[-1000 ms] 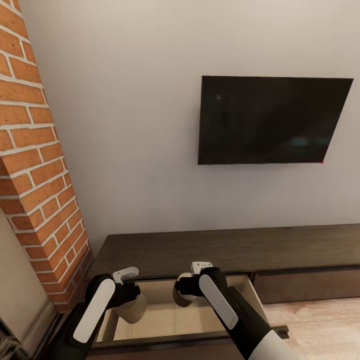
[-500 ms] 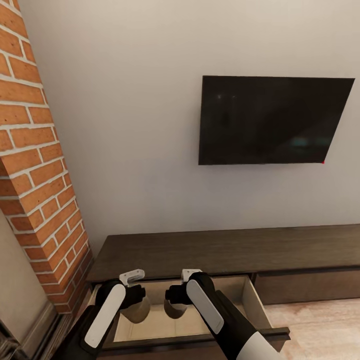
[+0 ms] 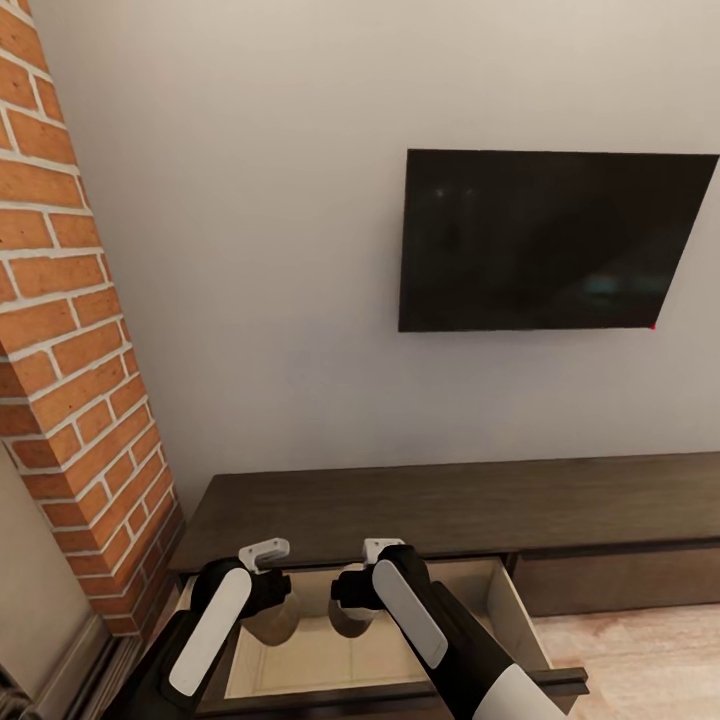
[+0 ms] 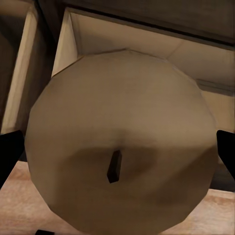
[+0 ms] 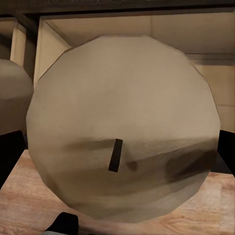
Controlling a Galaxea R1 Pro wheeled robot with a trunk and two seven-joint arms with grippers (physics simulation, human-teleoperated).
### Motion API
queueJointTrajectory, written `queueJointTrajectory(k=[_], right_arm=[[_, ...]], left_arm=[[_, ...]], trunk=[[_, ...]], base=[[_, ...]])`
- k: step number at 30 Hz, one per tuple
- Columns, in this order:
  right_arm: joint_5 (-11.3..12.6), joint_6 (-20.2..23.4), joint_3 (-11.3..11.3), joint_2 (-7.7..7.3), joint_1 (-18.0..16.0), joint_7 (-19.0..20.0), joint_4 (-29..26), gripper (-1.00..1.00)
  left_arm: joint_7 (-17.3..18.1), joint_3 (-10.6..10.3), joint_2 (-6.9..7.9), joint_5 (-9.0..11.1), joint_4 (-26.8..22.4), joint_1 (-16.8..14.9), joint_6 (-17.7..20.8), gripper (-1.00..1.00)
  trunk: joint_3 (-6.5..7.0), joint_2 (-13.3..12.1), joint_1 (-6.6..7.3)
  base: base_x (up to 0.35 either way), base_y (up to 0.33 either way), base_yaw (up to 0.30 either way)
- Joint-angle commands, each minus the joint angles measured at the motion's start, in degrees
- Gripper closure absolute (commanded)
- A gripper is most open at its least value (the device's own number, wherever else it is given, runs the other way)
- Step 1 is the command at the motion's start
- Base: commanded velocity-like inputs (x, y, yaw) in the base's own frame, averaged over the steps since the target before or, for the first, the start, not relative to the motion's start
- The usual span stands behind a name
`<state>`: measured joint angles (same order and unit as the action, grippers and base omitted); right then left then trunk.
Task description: Place each of the two pumpkins and all three candles from the living room inside a cabinet in the living room (use any cabinet), then make sure every cabinet is closed, and position the cauldron so it is next to a table in the living room.
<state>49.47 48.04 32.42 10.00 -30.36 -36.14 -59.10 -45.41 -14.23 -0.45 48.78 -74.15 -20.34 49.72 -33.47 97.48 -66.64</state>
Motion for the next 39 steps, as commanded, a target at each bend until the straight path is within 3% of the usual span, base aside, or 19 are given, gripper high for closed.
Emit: queueJointTrajectory(k=[1,8,24,31,39], right_arm=[[0.5,0.0,0.1,0.00,-0.1,-0.7,0.0,1.00],[0.5,0.0,0.0,0.00,-0.1,-0.7,0.0,1.00],[-0.6,-0.2,0.1,-0.21,-0.1,-0.8,1.5,1.00],[-2.6,-3.3,0.1,-0.16,-0.1,-0.8,3.5,1.00],[-2.9,-4.6,0.1,-0.23,-0.1,-0.6,3.2,1.00]], left_arm=[[-0.6,-0.1,-0.02,0.5,-0.2,0.0,0.1,1.00],[-0.6,0.0,0.11,0.4,-0.6,0.0,0.0,1.00],[-0.6,0.0,0.17,0.4,-0.2,0.0,0.0,1.00],[-0.6,-0.3,0.03,0.4,0.0,0.0,-1.7,1.00],[-0.6,-0.5,-0.04,0.5,0.0,0.0,-1.8,1.00]], trunk=[[-0.06,0.0,0.00],[-0.06,0.0,0.00],[-2.94,6.5,-3.51],[-4.19,9.3,-5.05],[-5.63,12.5,-6.81]], base=[[0.010,0.000,0.000],[0.002,0.000,0.000],[0.000,0.000,0.000],[0.000,0.000,0.000],[0.000,0.000,0.000]])
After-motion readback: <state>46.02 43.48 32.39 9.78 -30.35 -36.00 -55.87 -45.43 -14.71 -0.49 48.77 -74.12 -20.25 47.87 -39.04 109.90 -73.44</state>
